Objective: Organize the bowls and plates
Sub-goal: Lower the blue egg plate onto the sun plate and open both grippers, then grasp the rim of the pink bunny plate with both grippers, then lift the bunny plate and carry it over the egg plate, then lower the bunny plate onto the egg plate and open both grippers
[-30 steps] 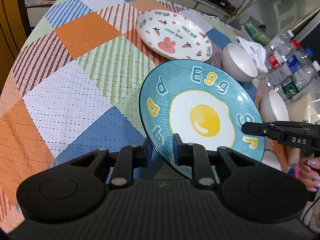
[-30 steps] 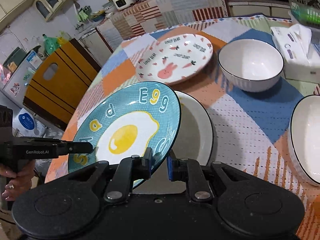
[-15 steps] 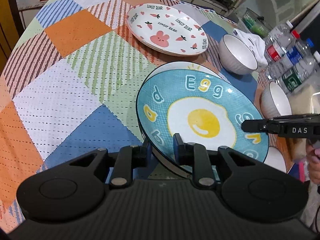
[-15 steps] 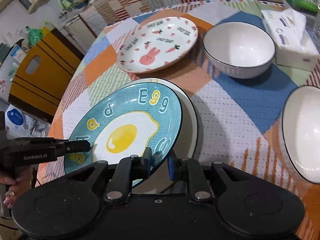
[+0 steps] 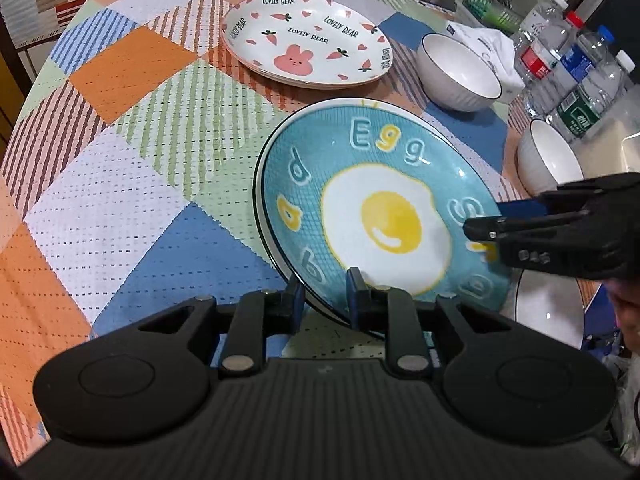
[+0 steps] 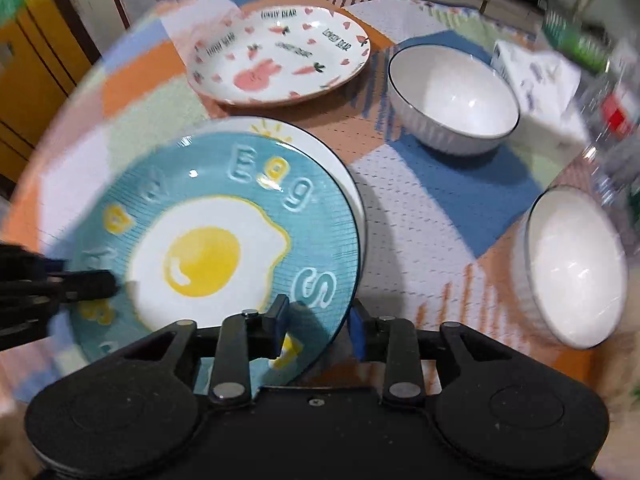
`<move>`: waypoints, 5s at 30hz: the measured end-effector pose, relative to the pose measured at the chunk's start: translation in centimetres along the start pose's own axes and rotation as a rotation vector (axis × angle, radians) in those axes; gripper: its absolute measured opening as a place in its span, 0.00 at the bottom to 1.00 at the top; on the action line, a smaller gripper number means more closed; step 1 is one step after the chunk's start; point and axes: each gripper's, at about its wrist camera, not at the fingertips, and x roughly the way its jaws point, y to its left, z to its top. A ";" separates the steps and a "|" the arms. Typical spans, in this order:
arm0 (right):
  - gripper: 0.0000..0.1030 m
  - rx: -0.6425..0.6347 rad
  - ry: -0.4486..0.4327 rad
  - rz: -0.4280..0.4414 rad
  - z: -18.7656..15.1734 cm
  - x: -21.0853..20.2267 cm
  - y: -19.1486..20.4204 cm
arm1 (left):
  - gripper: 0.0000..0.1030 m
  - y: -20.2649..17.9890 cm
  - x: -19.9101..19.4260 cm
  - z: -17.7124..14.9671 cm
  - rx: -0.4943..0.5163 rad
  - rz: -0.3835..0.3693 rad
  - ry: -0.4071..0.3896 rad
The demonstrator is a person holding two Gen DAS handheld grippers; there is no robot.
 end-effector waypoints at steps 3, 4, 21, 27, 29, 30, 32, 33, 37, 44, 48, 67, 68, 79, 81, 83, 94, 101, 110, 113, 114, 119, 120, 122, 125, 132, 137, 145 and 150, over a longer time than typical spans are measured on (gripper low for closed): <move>0.35 -0.035 0.000 -0.058 0.2 0.7 0.7 | 0.19 0.0 0.2 0.5 -0.004 0.002 0.017; 0.35 -0.040 0.000 -0.069 0.2 0.7 0.8 | 0.19 0.0 0.3 0.7 -0.012 0.001 0.023; 0.32 0.045 -0.092 0.046 0.4 -1.3 -1.3 | 0.17 1.2 -1.3 1.3 -0.073 0.019 0.099; 0.32 0.078 -0.179 0.159 1.8 -4.3 -2.7 | 0.17 1.5 -4.0 2.5 -0.076 0.028 0.067; 0.33 0.087 -0.198 0.180 2.3 -5.0 -3.1 | 0.17 1.7 -4.9 3.0 -0.069 0.034 0.057; 0.33 0.097 -0.205 0.193 2.6 -5.3 -3.4 | 0.17 1.8 -5.4 3.3 -0.064 0.038 0.049; 0.34 0.125 -0.217 0.225 3.4 -6.0 -4.0 | 0.17 2.1 -6.3 4.0 -0.053 0.055 0.033; 0.34 0.137 -0.221 0.237 3.8 -6.4 -4.3 | 0.17 2.2 -6.7 4.3 -0.051 0.067 0.031; 0.38 0.099 -0.264 0.308 6.9 -8.5 -5.5 | 0.18 3.4 -8.2 5.7 -0.029 0.100 0.001; 0.51 0.048 -0.295 0.414 13.5 -7.2 -7.6 | 0.35 5.2 -8.6 8.9 -0.035 0.093 -0.084; 0.54 0.022 -0.306 0.403 16.2 -4.0 -8.3 | 0.49 5.7 -7.1 10.9 -0.037 0.086 -0.118; 0.59 0.075 -0.164 0.447 20.0 3.4 -12.0 | 0.69 7.7 4.6 17.0 -0.033 0.015 -0.148; 0.59 0.067 -0.170 0.423 20.2 3.9 -11.7 | 0.69 8.0 5.0 17.1 -0.041 0.008 -0.141; 0.59 0.103 -0.159 0.392 20.9 10.4 -11.2 | 0.68 10.3 9.7 17.6 -0.179 -0.020 -0.112; 0.56 0.087 -0.158 0.378 20.8 11.2 -10.7 | 0.67 10.3 9.9 17.6 -0.208 -0.037 -0.132; 0.49 0.052 -0.148 0.385 21.0 11.7 -10.0 | 0.61 10.0 10.0 17.7 -0.206 -0.019 -0.137; 0.18 0.062 -0.189 0.413 20.2 10.6 -10.0 | 0.24 9.1 10.2 18.1 -0.239 0.009 -0.052; 0.12 0.094 -0.229 0.468 19.0 6.7 -9.7 | 0.24 9.8 6.1 16.6 -0.219 -0.116 -0.032; 0.12 0.052 -0.275 0.507 14.3 0.1 -9.6 | 0.24 7.1 0.2 13.6 -0.148 -0.143 -0.051; 0.13 -0.009 -0.314 0.494 12.4 -2.3 -9.0 | 0.24 6.5 -1.5 12.3 -0.139 -0.153 -0.067; 0.13 -0.012 -0.316 0.501 11.9 -2.9 -9.0 | 0.24 6.4 -1.9 11.8 -0.145 -0.159 -0.073; 0.13 -0.018 -0.331 0.525 9.5 -5.5 -8.8 | 0.24 6.3 -3.1 9.4 -0.186 -0.178 -0.080; 0.13 -0.019 -0.327 0.530 9.2 -5.8 -8.7 | 0.24 6.2 -3.3 8.9 -0.186 -0.174 -0.081; 0.13 -0.034 -0.327 0.526 7.9 -6.3 -8.2 | 0.24 5.8 -3.4 8.0 -0.172 -0.168 -0.079; 0.13 0.039 -0.325 0.536 5.5 -6.0 -8.1 | 0.24 5.4 -2.8 6.8 -0.133 -0.160 -0.047; 0.13 0.156 -0.326 0.572 1.8 -4.4 -7.7 | 0.24 5.7 -0.6 4.4 -0.143 -0.163 0.034; 0.13 0.175 -0.302 0.548 0.8 -3.2 -7.4 | 0.25 5.2 0.2 3.5 -0.125 -0.157 0.063; 0.13 0.193 -0.265 0.513 -0.4 -1.9 -7.4 | 0.25 4.5 1.1 3.3 -0.093 -0.127 0.088; 0.13 0.198 -0.228 0.494 -0.7 -1.2 -7.1 | 0.25 4.7 1.5 4.0 -0.084 -0.108 0.081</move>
